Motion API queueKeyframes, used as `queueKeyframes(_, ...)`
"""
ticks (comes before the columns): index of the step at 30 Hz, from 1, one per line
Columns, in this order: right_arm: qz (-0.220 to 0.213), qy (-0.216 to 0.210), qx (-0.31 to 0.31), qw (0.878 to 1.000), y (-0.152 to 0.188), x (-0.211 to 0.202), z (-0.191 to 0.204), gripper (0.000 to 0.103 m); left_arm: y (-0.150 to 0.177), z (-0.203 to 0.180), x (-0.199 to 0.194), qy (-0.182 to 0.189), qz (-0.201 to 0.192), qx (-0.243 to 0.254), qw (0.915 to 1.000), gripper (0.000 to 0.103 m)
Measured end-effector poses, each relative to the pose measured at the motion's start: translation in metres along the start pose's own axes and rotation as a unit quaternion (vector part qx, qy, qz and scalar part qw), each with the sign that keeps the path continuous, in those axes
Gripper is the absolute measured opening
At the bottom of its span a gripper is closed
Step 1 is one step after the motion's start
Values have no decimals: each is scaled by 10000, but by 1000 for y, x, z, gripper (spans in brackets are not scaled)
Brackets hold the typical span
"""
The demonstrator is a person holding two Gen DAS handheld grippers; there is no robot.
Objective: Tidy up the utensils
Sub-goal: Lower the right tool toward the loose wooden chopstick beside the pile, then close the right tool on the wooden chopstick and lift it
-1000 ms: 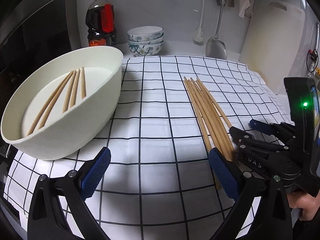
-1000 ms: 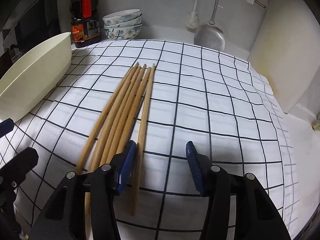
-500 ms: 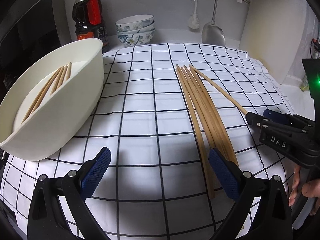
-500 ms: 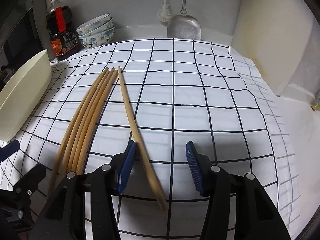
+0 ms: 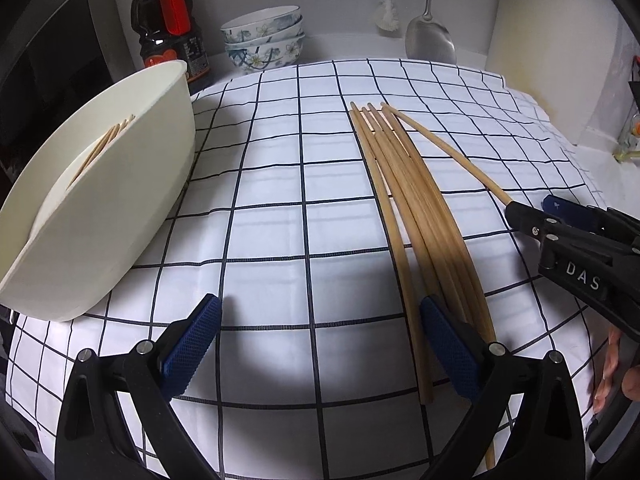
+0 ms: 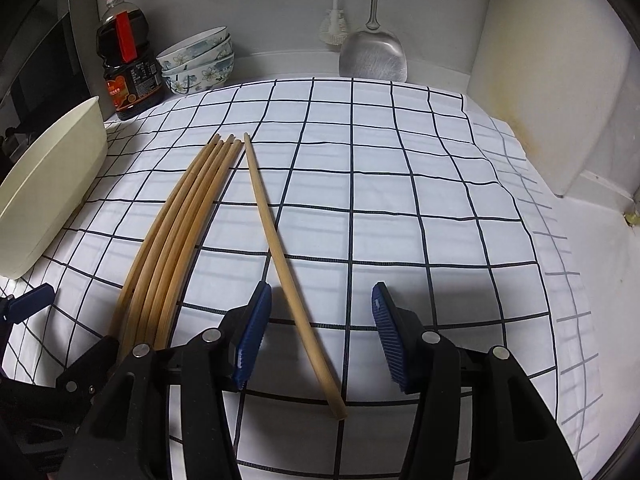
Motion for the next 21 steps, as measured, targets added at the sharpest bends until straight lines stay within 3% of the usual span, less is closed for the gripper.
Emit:
queueKeyframes(6, 49, -4, 24, 10000, -2, 2, -3, 50, -12, 3, 7, -179, 188, 166, 9995, 97)
queueKeyframes(21, 44, -143, -158, 9998, -27, 22, 5, 50, -37, 14, 30, -144, 398, -340, 9985, 98)
Point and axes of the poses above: each gripper's, at about its wrist camera, not at the fingertips, and x roughly the way its jaws point, z to its left, y to its underside, the point moved 10 cm from there along x, roughly the way its jaws point, and after that the axes turned 9 degrees about -x, right-handed, at the moved point
